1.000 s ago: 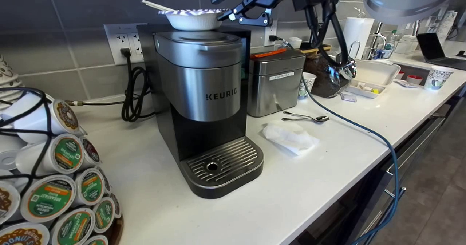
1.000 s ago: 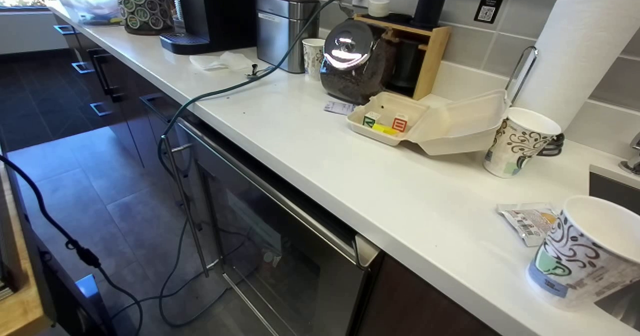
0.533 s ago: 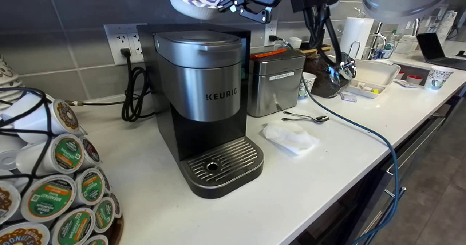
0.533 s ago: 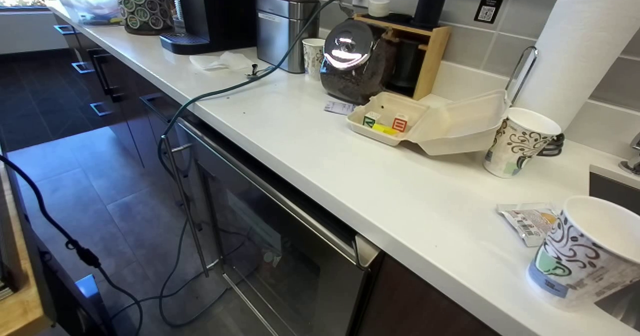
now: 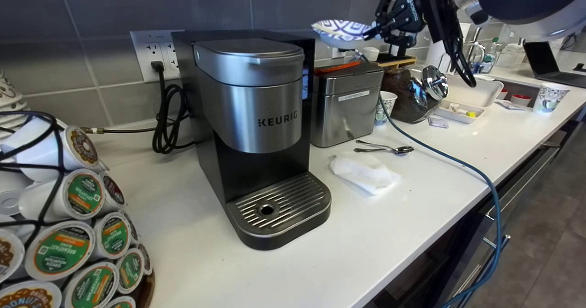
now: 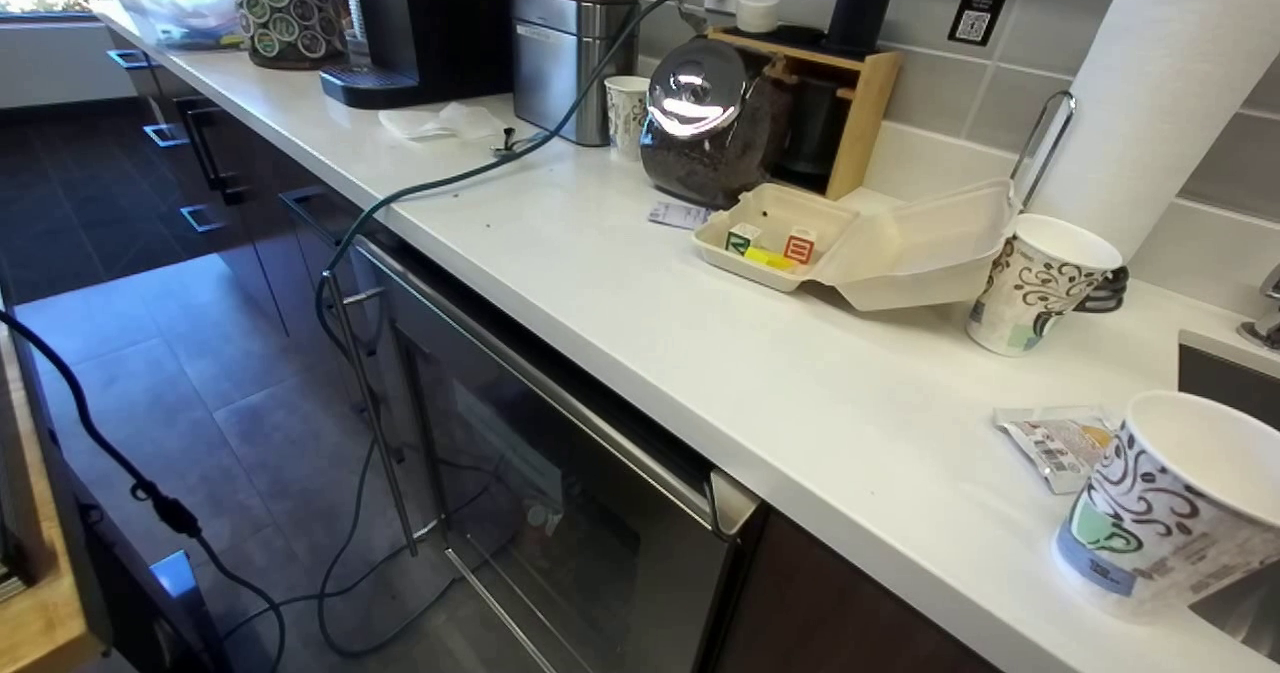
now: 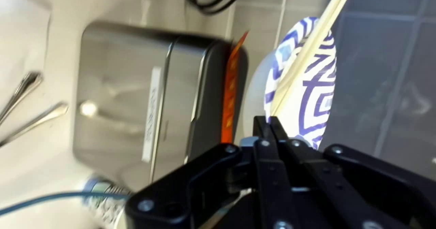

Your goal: Put the bowl on top of the counter

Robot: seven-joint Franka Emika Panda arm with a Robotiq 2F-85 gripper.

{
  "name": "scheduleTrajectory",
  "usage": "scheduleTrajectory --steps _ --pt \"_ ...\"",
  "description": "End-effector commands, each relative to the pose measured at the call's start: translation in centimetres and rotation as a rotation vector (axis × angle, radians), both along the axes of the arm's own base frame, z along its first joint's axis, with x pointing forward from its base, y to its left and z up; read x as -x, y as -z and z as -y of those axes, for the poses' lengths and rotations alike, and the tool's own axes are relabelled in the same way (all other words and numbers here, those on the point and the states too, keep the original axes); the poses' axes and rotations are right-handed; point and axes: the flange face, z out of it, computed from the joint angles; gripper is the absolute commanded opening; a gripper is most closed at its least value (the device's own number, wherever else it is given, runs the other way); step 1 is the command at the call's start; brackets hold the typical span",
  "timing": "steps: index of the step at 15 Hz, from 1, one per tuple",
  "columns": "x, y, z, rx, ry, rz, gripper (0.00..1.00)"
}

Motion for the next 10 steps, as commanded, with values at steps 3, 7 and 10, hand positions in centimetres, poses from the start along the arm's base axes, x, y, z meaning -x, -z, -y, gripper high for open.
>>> scheduleTrajectory --steps 3,7,10 --pt "3.4 7.5 11.2 0.021 0.232 -0.169 0.01" --pt "7.2 12.0 15.2 0.001 0.393 -0.283 0.01" --pt "10.6 14.2 16.3 -0.050 0.506 -0.365 0.01"
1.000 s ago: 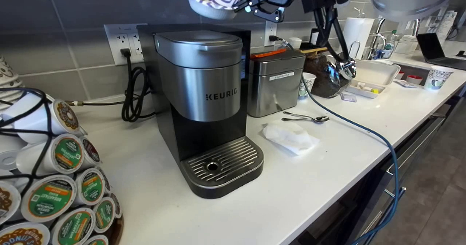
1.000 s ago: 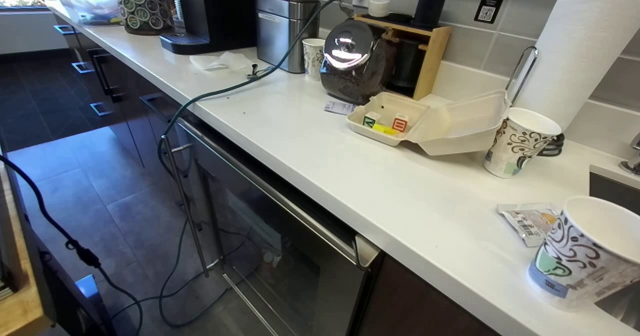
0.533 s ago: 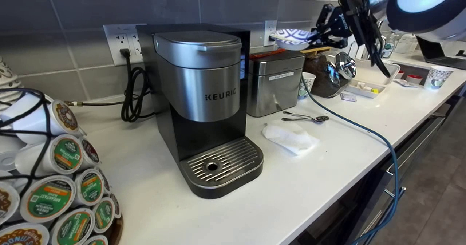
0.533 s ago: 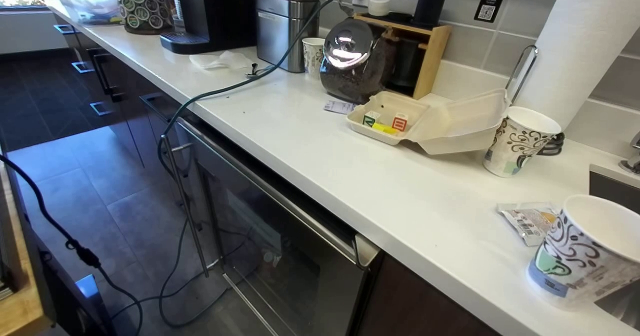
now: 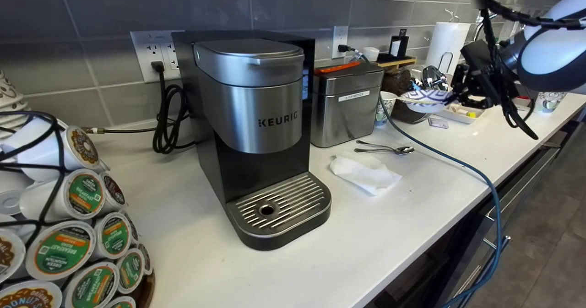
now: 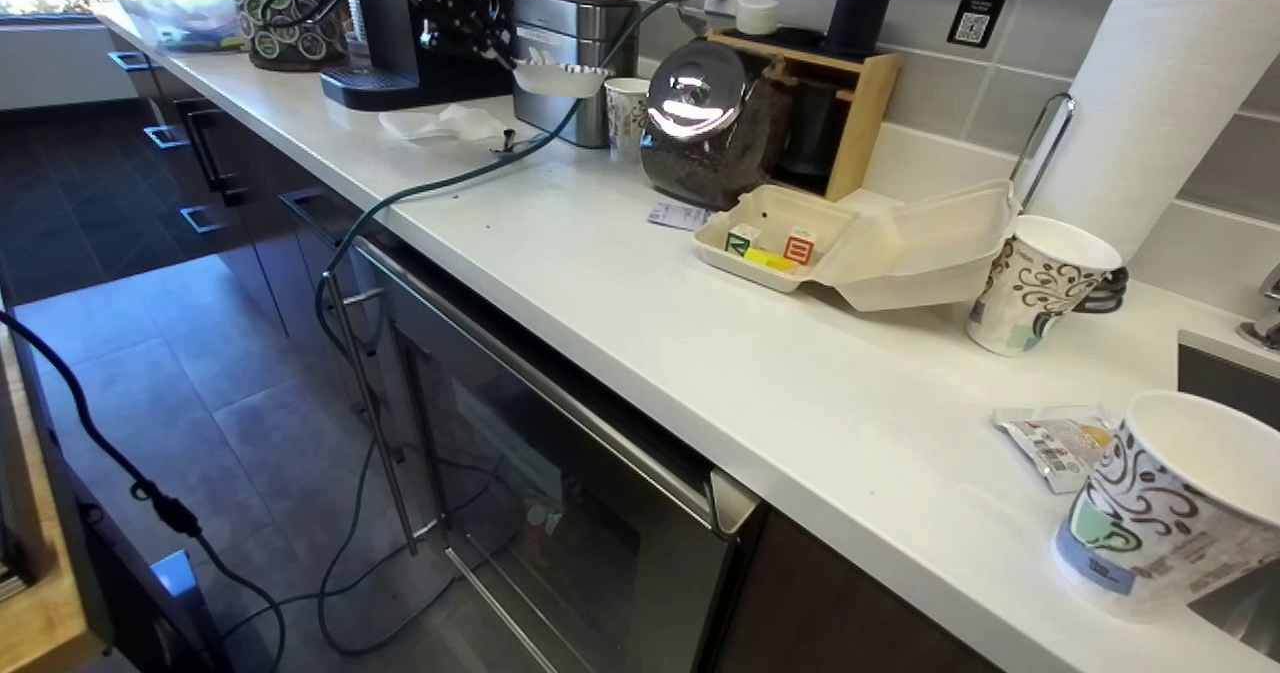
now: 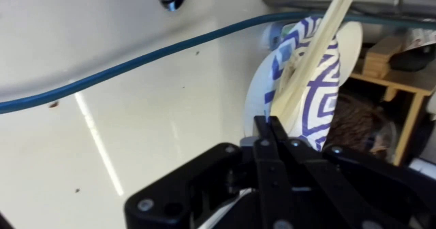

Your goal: Put the bowl on top of the counter

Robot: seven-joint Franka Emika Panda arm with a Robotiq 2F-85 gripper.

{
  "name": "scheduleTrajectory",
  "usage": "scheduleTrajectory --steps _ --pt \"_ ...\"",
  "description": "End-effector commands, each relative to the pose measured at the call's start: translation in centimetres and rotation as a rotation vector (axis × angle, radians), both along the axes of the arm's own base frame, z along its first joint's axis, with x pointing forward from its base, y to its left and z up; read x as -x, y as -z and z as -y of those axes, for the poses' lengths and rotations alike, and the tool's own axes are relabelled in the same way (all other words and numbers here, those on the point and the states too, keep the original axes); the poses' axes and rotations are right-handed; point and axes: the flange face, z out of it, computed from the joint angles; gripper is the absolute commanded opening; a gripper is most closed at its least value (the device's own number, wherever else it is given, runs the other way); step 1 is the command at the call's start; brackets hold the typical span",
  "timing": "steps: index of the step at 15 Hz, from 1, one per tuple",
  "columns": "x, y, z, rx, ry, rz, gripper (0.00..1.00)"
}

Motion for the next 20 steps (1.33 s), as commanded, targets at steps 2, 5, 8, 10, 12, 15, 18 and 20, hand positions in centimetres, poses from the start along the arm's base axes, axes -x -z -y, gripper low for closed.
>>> scheduleTrajectory --steps 2,5,8,10,12,15,18,20 --pt "5.4 2.7 0.8 -0.067 0.215 -0.066 0.01" --pt "9.1 4.1 1.5 -0.129 0.348 -0.090 0.01" --pt "11.9 5.4 1.7 -0.200 0.477 -0.126 0.01" --pt "13.0 5.9 1.8 -0.232 0.570 -0.120 0.01" --pt "12.0 5.9 1.6 -0.242 0.626 -0.104 0.01" --pt "11.7 6.0 0.5 -0.254 0.650 -0.083 0.09" --pt "10.8 5.8 -1.7 -0.246 0.620 -0.066 0.05" --pt "10.0 5.3 -2.8 -0.247 0.602 -0.053 0.29"
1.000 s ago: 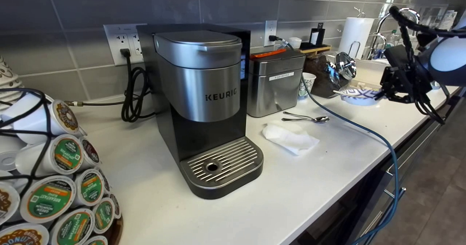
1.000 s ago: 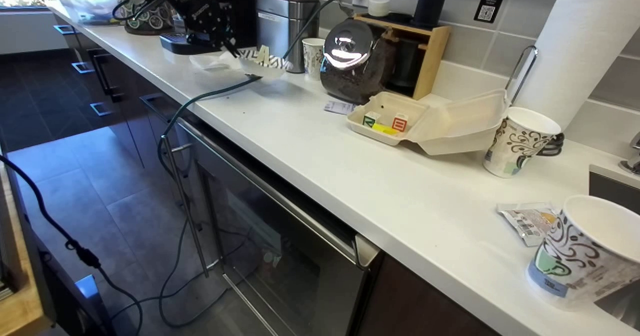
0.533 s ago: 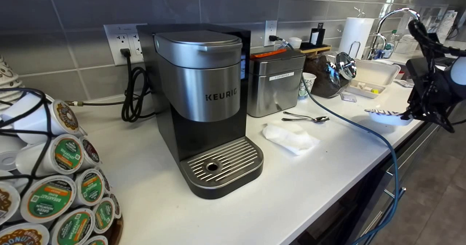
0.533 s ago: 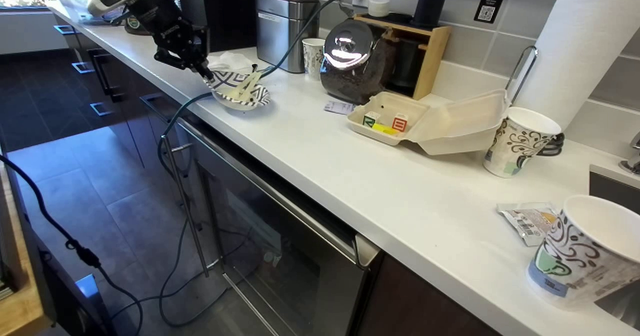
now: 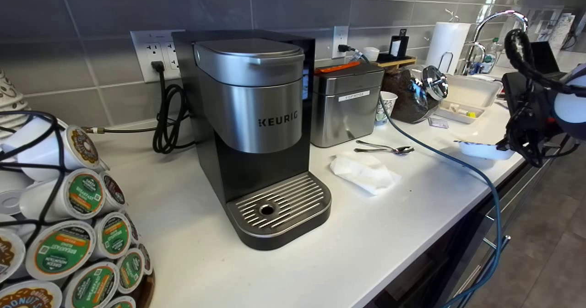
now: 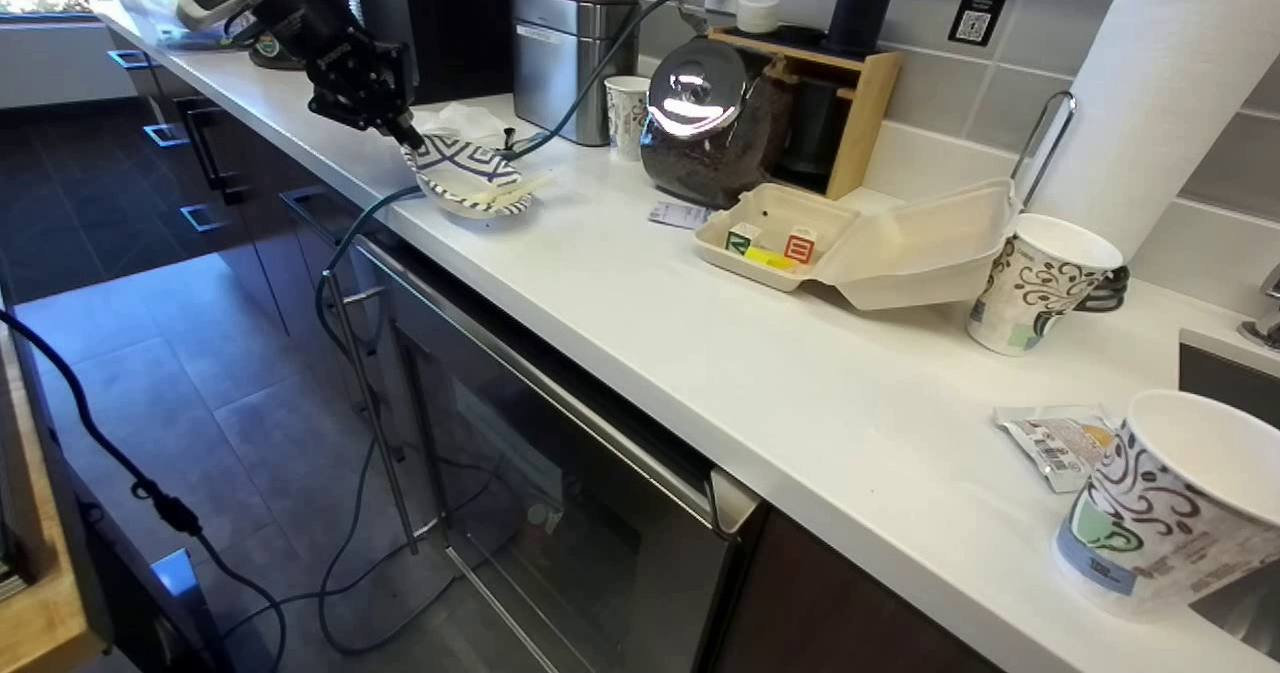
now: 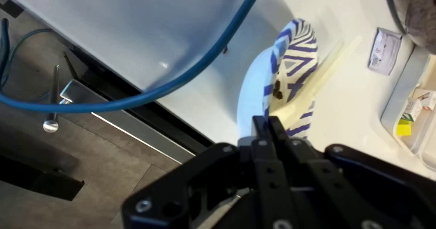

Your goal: Put the bowl on top of the counter

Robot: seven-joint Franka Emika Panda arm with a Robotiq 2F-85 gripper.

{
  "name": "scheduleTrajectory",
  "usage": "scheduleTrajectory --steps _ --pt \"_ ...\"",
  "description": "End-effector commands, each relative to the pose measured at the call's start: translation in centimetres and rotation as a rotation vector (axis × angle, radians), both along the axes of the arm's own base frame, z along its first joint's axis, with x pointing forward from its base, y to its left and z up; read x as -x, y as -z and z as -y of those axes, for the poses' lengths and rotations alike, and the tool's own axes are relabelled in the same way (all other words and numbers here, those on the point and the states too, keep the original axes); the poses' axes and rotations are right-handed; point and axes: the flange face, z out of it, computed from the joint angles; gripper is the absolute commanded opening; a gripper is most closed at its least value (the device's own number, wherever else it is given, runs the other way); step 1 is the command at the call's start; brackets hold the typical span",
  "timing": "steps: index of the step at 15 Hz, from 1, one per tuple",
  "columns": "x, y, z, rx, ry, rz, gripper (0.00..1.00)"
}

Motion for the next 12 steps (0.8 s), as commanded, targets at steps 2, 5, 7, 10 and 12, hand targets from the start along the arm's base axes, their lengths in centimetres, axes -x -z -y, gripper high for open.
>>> scheduleTrajectory --steps 2,5,7,10,12 --pt "-1.5 -1.3 -2.5 -0.007 -0.006 0.037 0.44" --pt "-2.3 -2.1 -3.3 -0.007 -0.028 0.054 0.66" --pt "-2.5 -2.4 -3.7 -0.014 -0.035 0.061 0.81" --pt "-2.9 -3.1 -4.2 -0.064 -0.068 0.052 1.00" --pt "-3.3 -4.2 -5.2 -0.152 -0.150 0.029 1.00"
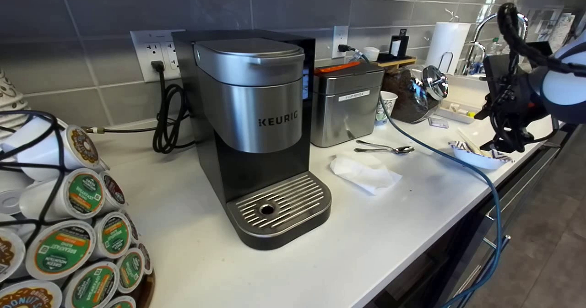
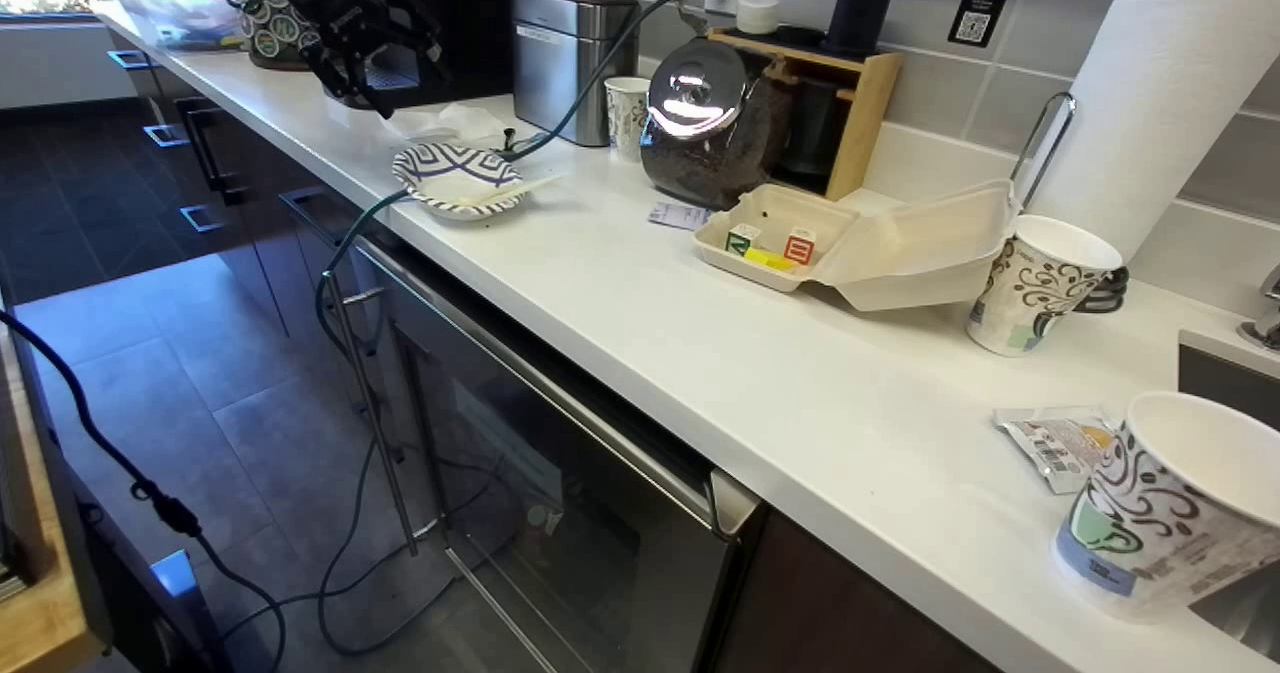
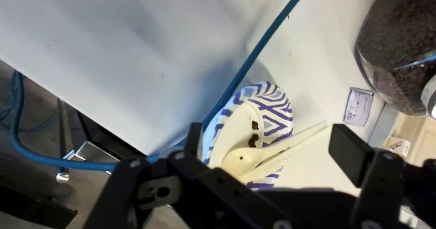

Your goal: Put the bowl on top of the counter

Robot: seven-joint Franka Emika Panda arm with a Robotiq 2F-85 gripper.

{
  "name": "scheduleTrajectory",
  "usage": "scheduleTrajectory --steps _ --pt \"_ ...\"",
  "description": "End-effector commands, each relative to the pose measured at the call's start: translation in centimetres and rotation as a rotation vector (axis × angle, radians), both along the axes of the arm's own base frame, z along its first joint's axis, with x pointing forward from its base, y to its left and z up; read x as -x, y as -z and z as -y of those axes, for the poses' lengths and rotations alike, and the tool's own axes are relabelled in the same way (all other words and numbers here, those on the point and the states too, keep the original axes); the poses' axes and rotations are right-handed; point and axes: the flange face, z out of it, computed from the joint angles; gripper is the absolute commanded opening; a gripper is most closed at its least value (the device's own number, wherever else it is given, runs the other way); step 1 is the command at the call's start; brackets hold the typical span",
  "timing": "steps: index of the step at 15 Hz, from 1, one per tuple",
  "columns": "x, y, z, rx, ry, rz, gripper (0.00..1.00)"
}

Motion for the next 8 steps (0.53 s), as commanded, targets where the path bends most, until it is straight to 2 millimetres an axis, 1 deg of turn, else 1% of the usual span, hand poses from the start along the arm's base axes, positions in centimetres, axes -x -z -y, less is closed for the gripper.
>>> scheduleTrajectory --steps 1,3,5,7,8 --pt "-0.3 -2.8 -1.9 -0.129 -0.134 -0.018 1.00" --pt "0.1 -6.1 -3.6 -0.131 -0.254 -0.011 1.00" --pt "1.0 -9.2 -5.1 -0.137 -0.387 -0.016 1.00" --pt "1.8 -11.6 -6.0 -0.132 -0.517 -0.017 1.00" --pt "-0.2 -9.7 -4.9 -0.140 -0.422 -0.040 1.00"
